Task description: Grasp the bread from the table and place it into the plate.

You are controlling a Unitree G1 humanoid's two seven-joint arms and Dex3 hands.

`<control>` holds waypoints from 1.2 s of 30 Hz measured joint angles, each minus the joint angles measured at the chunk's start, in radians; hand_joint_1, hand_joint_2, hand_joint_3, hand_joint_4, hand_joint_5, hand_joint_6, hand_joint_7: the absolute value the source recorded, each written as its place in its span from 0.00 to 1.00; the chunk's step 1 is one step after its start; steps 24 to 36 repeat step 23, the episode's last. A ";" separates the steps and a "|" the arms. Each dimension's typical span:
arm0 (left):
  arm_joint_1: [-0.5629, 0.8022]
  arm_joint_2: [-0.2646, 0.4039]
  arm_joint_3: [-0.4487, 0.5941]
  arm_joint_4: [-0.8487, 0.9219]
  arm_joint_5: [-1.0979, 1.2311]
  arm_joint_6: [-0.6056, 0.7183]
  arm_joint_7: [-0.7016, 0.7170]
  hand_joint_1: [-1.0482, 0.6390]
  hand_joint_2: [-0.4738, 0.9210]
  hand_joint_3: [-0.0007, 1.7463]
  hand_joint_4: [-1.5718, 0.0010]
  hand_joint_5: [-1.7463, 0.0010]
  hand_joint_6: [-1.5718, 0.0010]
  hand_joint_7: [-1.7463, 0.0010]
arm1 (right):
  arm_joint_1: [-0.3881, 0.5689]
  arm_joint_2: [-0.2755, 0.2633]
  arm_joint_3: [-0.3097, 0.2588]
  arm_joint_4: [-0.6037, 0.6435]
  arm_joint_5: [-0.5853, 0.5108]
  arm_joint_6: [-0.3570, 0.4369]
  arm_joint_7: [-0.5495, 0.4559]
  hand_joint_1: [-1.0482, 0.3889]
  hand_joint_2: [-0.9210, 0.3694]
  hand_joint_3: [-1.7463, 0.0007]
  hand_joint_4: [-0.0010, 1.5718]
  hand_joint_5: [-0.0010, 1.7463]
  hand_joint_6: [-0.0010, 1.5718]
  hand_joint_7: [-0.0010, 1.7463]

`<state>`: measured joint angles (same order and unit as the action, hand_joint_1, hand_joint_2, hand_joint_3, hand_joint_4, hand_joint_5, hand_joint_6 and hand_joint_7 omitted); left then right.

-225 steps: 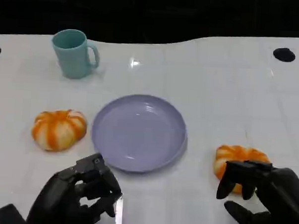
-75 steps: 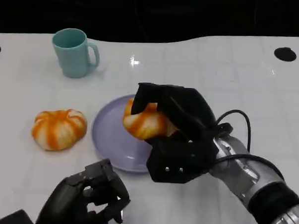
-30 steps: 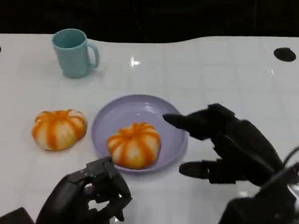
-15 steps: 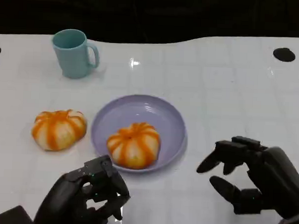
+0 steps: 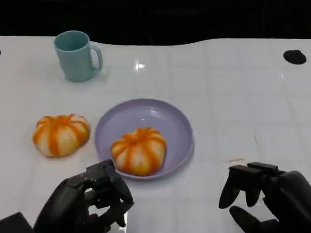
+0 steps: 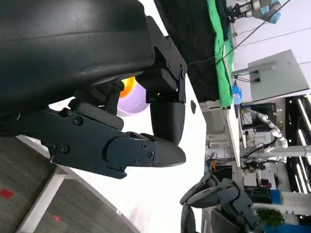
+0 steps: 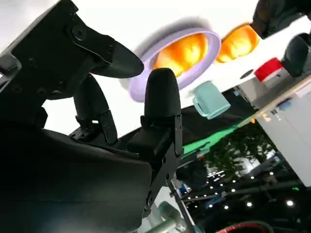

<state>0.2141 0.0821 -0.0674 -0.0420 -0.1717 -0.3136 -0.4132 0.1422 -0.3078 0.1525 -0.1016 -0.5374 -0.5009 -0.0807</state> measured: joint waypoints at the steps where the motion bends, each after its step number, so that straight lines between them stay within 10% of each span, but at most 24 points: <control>1: 0.000 0.001 0.001 0.002 0.000 -0.002 0.000 0.31 1.00 0.18 0.56 0.00 0.63 0.10 | 0.001 0.002 0.000 0.001 -0.006 0.000 -0.003 0.69 0.54 0.25 0.49 1.00 0.41 0.86; 36: -0.005 0.002 0.007 0.023 -0.011 0.001 -0.001 0.32 1.00 0.17 0.56 0.00 0.62 0.11 | -0.008 0.019 0.013 0.081 -0.048 -0.005 -0.060 0.70 0.55 0.25 0.50 1.00 0.43 0.84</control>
